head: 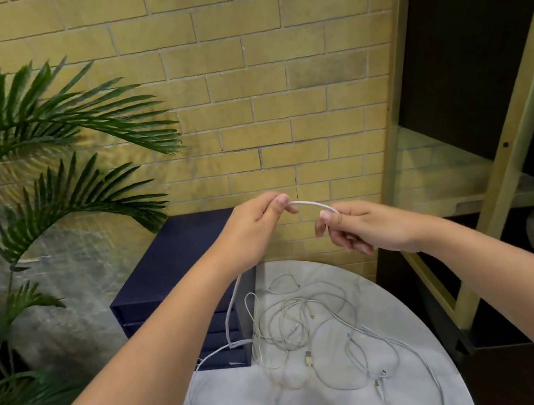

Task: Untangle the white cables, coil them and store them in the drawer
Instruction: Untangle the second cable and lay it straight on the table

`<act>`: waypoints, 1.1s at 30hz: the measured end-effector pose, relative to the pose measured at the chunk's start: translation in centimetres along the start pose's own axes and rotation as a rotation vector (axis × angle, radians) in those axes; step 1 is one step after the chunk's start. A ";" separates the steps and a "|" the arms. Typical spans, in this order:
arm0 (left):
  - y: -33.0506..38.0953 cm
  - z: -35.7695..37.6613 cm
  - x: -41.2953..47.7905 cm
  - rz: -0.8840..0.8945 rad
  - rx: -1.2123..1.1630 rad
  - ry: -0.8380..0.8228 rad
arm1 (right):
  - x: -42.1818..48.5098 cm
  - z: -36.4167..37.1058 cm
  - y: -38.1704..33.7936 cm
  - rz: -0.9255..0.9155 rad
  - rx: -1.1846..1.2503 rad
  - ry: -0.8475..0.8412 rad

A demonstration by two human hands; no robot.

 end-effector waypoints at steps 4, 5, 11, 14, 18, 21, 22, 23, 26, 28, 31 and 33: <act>0.6 0.3 0.0 0.061 0.121 0.042 | 0.4 -1.4 -1.0 -0.147 -0.111 0.321; 0.7 0.4 0.0 0.080 0.148 0.054 | 0.3 -1.5 -1.4 -0.204 -0.216 0.355; 0.5 0.5 -0.1 0.217 0.282 0.133 | 0.0 -1.0 -2.3 -0.266 -0.659 0.311; 0.4 1.0 -0.6 0.313 0.442 0.182 | 0.2 -0.7 -2.1 -0.203 -0.675 0.285; 0.5 1.1 -1.5 0.388 0.514 0.219 | 0.6 -0.3 -1.8 -0.164 -0.726 0.235; 1.4 1.2 -1.8 0.471 0.484 0.230 | 0.9 -0.3 -1.7 -0.169 -0.784 0.230; 1.6 1.3 -1.9 0.495 0.487 0.232 | 1.0 -0.2 -1.6 -0.167 -0.793 0.224; 1.7 1.4 -1.9 0.515 0.493 0.236 | 1.1 -0.2 -1.6 -0.166 -0.797 0.217; 1.3 1.2 -1.9 0.507 0.486 0.237 | 1.2 -0.3 -1.5 -0.162 -0.721 0.185; 0.7 0.6 -1.7 0.442 0.483 0.219 | 0.9 -0.4 -1.5 -0.158 -0.565 0.139; 0.1 -0.2 -1.4 0.361 0.461 0.205 | 0.3 -0.8 -1.5 -0.163 -0.411 0.108; -0.4 -0.4 -1.3 0.298 0.418 0.160 | 0.1 -1.2 -1.3 -0.186 -0.432 0.135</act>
Point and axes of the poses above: each hand's wrist, its own x-axis towards the middle knuckle, its own z-axis out of the palm, y = z × x, the point moved 6 cm from there along x, towards the middle knuckle, and after that the axes turned 15 degrees about y, right-handed, at the moved point
